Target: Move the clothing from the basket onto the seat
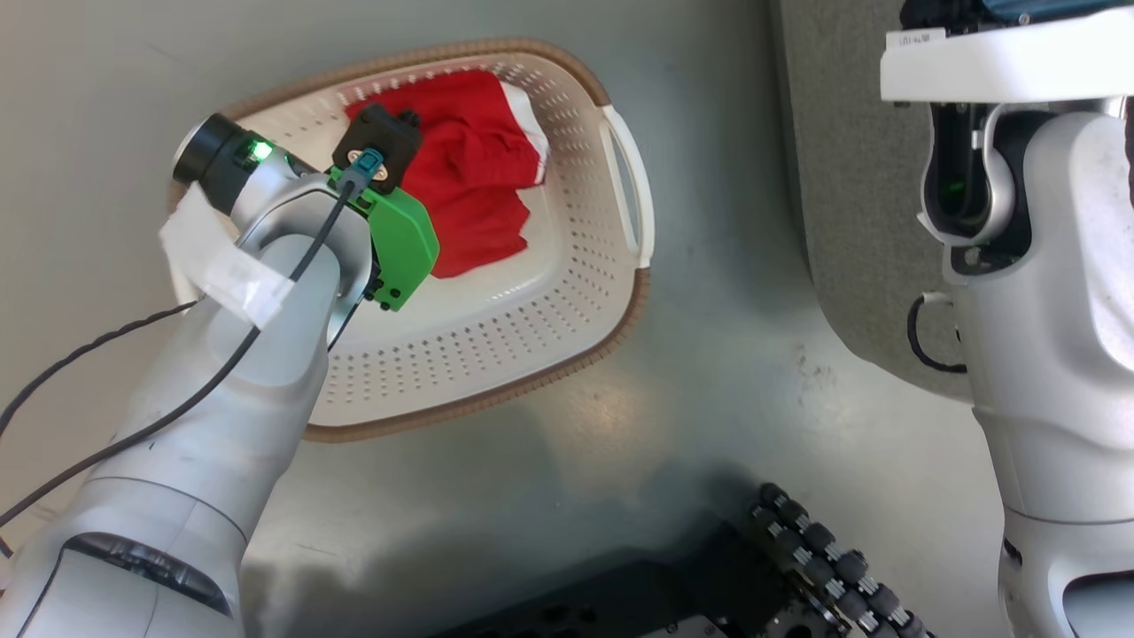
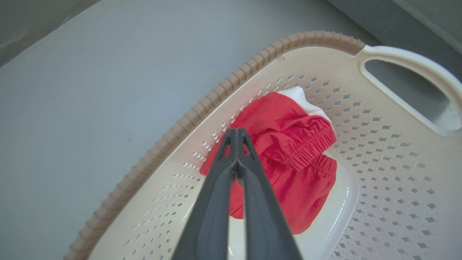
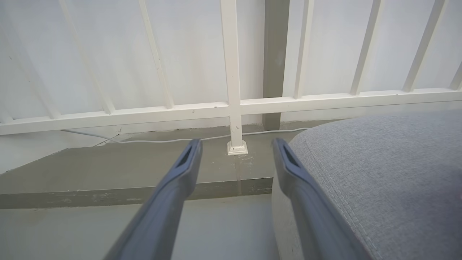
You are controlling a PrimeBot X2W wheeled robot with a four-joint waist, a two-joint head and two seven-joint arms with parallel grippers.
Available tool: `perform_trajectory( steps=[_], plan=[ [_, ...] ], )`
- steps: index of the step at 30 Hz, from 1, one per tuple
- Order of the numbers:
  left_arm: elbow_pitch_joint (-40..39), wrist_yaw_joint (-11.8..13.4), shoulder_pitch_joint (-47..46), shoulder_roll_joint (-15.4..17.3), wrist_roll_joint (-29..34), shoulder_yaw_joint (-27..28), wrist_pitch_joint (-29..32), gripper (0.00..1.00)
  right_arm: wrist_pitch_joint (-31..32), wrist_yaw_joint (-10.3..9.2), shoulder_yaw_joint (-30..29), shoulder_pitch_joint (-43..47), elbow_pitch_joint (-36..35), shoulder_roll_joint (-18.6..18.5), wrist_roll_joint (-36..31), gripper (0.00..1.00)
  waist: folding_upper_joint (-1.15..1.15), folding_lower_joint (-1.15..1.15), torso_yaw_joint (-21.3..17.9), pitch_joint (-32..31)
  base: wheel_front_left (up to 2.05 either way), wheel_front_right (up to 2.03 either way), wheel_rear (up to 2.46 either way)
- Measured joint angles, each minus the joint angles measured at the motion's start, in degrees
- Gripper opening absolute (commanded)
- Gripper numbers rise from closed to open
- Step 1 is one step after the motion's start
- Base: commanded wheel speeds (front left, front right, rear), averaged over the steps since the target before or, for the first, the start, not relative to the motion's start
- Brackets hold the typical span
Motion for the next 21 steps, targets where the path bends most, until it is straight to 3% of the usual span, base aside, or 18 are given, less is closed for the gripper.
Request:
perform_trajectory(
  steps=[2, 5, 8, 9, 21],
  plan=[
    [-0.5, 0.3, 0.1, -0.2, -0.7, 0.9, -1.3, 0.3, 0.0, 0.01, -0.3, 0.7, 0.5, -0.1, 0.0, 1.0, 0.0, 0.0, 0.6, -1.1, 0.0, 0.0, 0.0],
    [-1.6, 1.1, 0.6, -0.2, -2.9, 2.4, -2.4, 0.5, 0.0, 0.09, -0.8, 2.0, 1.4, -0.2, -0.2, 1.0, 0.0, 0.0, 1.6, -2.8, 0.0, 0.0, 0.0],
    [-2.5, 2.0, 1.6, -0.3, -4.2, 4.0, -3.2, 0.96, 0.0, 0.52, -1.4, 3.6, 2.2, -0.4, -0.5, 1.0, 0.0, 0.0, 2.5, -4.6, 0.0, 0.0, 0.0],
    [-2.8, 2.0, 1.9, -0.3, -4.9, 4.6, -3.3, 1.0, 0.0, 0.58, -1.6, 4.0, 2.5, -0.5, -0.6, 1.0, 0.0, 0.0, 2.8, -5.3, 0.0, 0.0, 0.0],
    [-11.1, 5.8, 7.6, -0.7, -11.2, 12.7, -4.2, 1.0, 0.0, 1.49, -2.6, 11.2, 5.5, -1.6, -2.0, 1.0, 0.0, 0.0, 6.1, -13.9, 0.0, 0.0, 0.0]
  ],
)
